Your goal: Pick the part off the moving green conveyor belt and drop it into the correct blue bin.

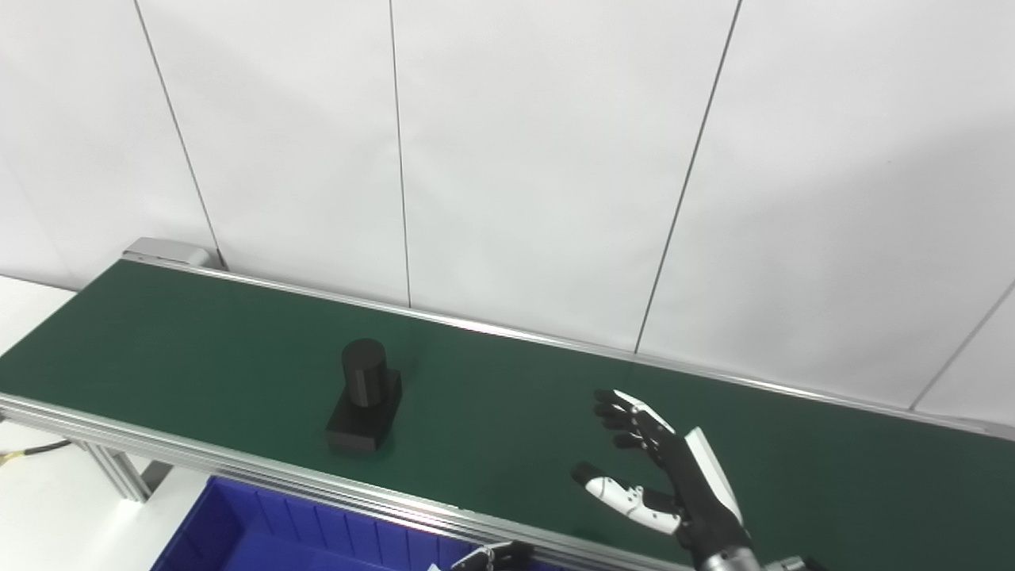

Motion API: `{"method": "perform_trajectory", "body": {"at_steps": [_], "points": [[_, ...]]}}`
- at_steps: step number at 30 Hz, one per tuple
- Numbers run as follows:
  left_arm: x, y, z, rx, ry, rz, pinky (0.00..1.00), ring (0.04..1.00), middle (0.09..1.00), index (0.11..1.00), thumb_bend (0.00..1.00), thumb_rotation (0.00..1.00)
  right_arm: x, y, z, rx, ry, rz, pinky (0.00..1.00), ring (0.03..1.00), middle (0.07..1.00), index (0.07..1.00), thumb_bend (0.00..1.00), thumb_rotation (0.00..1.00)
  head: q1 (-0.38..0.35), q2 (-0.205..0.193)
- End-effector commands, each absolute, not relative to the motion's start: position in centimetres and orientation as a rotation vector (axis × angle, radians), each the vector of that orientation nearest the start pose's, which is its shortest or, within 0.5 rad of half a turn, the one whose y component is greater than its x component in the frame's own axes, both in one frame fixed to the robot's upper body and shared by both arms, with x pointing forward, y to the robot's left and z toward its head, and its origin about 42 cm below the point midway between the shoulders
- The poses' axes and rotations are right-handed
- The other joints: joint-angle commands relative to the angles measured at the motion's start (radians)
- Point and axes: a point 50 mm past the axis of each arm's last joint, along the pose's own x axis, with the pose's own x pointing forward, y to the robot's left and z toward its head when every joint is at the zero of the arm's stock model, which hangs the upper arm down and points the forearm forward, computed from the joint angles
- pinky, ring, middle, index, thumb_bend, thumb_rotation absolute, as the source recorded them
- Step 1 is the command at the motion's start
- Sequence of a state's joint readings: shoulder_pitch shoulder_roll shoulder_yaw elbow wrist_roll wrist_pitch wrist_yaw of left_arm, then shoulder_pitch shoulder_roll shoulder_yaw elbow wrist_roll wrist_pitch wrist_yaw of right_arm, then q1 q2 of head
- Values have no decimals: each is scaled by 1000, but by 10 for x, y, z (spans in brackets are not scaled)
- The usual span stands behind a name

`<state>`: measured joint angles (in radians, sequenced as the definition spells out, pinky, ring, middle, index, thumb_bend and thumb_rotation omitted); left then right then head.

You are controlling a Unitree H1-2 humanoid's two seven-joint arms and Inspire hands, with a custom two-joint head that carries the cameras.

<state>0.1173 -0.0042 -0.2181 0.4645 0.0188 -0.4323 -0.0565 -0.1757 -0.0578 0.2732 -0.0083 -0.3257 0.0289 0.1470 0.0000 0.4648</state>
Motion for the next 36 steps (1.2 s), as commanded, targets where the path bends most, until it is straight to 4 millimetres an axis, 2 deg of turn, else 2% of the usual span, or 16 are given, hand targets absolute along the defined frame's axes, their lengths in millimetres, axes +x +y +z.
{"method": "perform_trajectory", "body": {"at_steps": [1,7,12,17,22,27,36], "points": [[211,155,-13,-5,66,-261,662,739,782,817,775,731,333,-119,161,-390,-285,425,744,811,813,852,544,417,-3,1],[211,154,-13,-6,66,-269,671,746,786,816,782,730,342,-106,160,-376,-289,439,727,801,812,853,554,426,1,1],[212,152,-14,-5,68,-274,658,738,785,816,767,721,350,-93,158,-350,-287,454,736,809,817,853,563,376,6,3],[213,150,-14,-12,69,-278,650,728,778,814,758,706,357,-73,162,-356,-298,475,746,812,816,857,576,391,15,4],[213,147,-15,-16,72,-283,662,729,777,815,771,689,364,-57,160,-334,-296,506,734,813,822,863,582,359,30,3],[214,142,-14,-14,71,-290,672,735,775,813,782,684,371,-50,159,-328,-282,513,716,805,824,867,588,351,49,2],[213,131,-13,-13,67,-292,648,729,763,798,730,643,387,-44,159,-365,-272,520,749,820,827,867,602,327,81,2]]}}
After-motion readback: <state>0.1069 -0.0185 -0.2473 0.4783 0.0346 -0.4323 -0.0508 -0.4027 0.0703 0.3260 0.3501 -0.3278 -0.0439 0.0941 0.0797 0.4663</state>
